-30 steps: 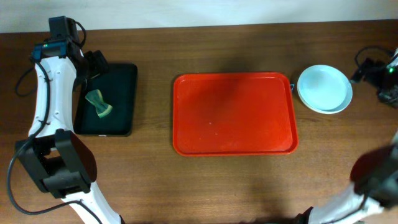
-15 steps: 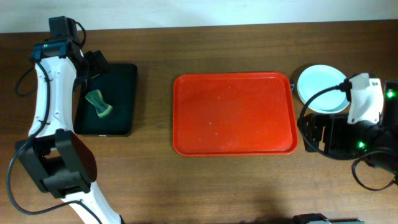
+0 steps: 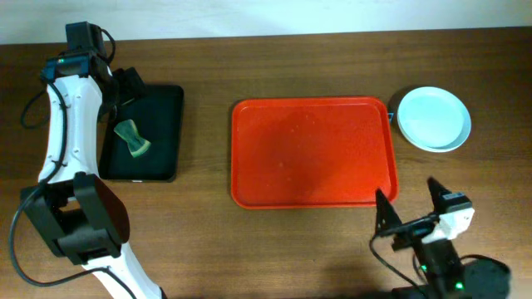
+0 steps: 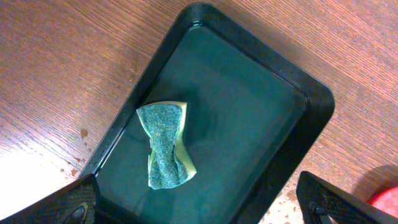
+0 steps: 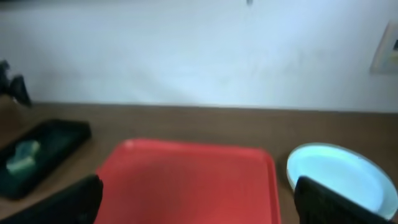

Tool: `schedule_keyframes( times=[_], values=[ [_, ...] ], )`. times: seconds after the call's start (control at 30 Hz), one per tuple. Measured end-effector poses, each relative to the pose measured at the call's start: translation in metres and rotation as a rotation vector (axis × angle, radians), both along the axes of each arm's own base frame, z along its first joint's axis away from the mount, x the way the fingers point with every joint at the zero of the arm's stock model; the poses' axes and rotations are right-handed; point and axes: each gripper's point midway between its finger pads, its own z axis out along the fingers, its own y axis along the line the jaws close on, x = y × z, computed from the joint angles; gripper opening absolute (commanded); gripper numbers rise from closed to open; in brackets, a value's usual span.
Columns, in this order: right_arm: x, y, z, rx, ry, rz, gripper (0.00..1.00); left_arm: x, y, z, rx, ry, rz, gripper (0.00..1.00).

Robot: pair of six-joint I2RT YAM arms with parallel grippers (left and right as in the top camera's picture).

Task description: Clean dirty plates on tray and stack at the side

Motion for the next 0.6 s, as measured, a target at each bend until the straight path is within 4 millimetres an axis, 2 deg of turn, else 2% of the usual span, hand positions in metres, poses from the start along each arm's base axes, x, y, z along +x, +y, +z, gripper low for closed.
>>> schedule_keyframes(
  times=[0.13, 0.23, 0.5, 0.6],
  values=[
    [0.024, 0.001, -0.04, 0.006, -0.104, 0.0, 0.99, 0.0, 0.0, 0.0, 0.0, 0.0, 0.0, 0.99],
    [0.033, 0.001, -0.058, 0.008, -0.147, -0.004, 0.99, 0.0, 0.0, 0.0, 0.0, 0.0, 0.0, 0.99],
    [0.04, -0.009, -0.107, -0.004, -0.016, -0.064, 0.99, 0.0, 0.0, 0.0, 0.0, 0.0, 0.0, 0.99],
    [0.04, -0.01, -0.11, -0.005, -0.004, -0.072, 0.99, 0.0, 0.0, 0.0, 0.0, 0.0, 0.0, 0.99]
  ],
)
